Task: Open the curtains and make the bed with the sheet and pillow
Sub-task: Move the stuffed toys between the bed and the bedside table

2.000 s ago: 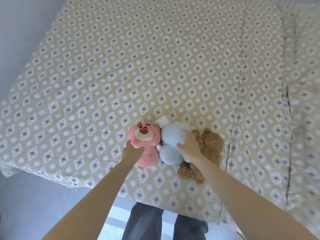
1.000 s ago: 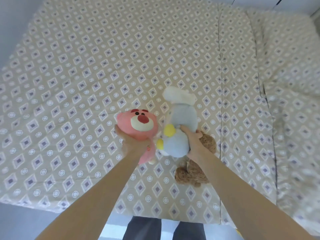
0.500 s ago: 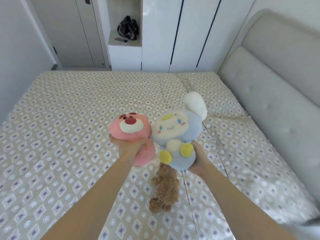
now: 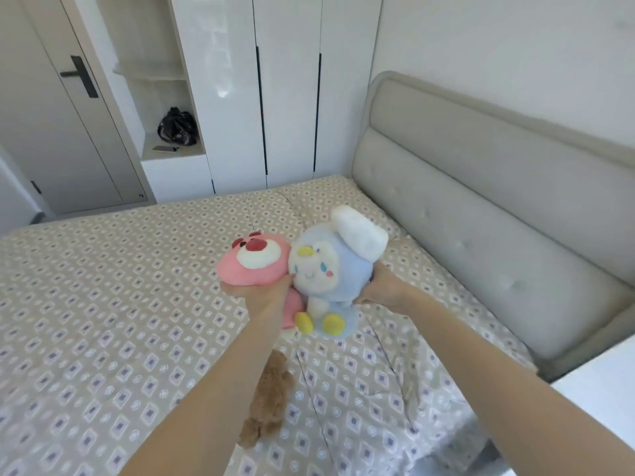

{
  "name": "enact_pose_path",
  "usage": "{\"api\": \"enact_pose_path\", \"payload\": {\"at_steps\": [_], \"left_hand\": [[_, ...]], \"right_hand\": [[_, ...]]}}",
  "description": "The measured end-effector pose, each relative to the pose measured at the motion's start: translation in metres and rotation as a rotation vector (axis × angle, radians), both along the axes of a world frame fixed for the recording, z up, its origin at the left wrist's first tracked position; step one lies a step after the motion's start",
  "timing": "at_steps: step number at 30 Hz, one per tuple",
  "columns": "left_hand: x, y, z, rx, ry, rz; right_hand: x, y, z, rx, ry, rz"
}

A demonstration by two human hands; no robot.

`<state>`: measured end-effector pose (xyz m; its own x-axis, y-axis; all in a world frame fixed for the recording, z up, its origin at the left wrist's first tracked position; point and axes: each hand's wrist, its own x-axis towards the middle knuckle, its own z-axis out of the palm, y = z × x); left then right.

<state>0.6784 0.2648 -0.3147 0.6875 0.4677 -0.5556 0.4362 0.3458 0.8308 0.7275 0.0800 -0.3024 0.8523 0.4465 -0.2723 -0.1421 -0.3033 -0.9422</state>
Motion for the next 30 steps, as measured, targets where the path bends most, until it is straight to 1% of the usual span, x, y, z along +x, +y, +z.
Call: {"api": "enact_pose_path", "payload": {"at_steps": [2, 3, 4, 6, 7, 8, 9, 10, 12, 13, 14, 16, 17, 22, 25, 30], "left_hand": [[0.006, -0.032, -0.004, 0.016, -0.038, 0.045], [0.008, -0.049, -0.003, 0.007, -0.052, 0.064], [0.013, -0.066, -0.008, -0.004, -0.071, 0.069], [0.027, -0.094, -0.023, 0.033, -0.094, 0.069], [0.032, -0.108, -0.026, 0.028, -0.100, 0.067], [0.039, -0.121, -0.036, 0.012, -0.119, 0.053], [0.058, -0.128, -0.062, -0.009, -0.115, 0.039], [0.078, -0.137, -0.088, -0.024, -0.102, 0.009], [0.104, -0.154, -0.113, -0.072, -0.074, -0.026], [0.106, -0.163, -0.110, -0.103, -0.074, -0.059], [0.095, -0.179, -0.087, -0.100, -0.071, -0.091], [0.064, -0.202, -0.027, -0.068, -0.076, -0.045], [0.065, -0.210, -0.016, -0.018, -0.084, -0.002], [0.102, -0.231, -0.015, 0.098, -0.047, -0.010], [0.127, -0.239, -0.023, 0.142, -0.043, -0.055], [0.186, -0.256, -0.037, 0.210, -0.036, -0.126]], "right_hand": [[-0.004, -0.036, 0.005, 0.019, 0.038, 0.032], [-0.003, -0.054, 0.007, 0.066, 0.094, 0.049], [-0.003, -0.074, 0.010, 0.108, 0.147, 0.089], [-0.008, -0.106, 0.020, 0.149, 0.206, 0.201], [-0.008, -0.120, 0.022, 0.160, 0.222, 0.194], [-0.006, -0.134, 0.022, 0.185, 0.245, 0.152], [-0.004, -0.145, 0.024, 0.205, 0.253, 0.090], [-0.001, -0.157, 0.024, 0.217, 0.238, 0.015], [0.004, -0.174, 0.027, 0.231, 0.197, -0.120], [0.005, -0.181, 0.029, 0.232, 0.184, -0.189], [0.010, -0.190, 0.029, 0.230, 0.171, -0.254], [0.015, -0.202, 0.030, 0.226, 0.155, -0.381], [0.021, -0.208, 0.030, 0.217, 0.151, -0.433], [0.060, -0.233, 0.024, 0.165, 0.198, -0.522], [0.090, -0.247, 0.015, 0.030, 0.203, -0.579], [0.146, -0.270, 0.006, -0.051, 0.160, -0.541]]}}
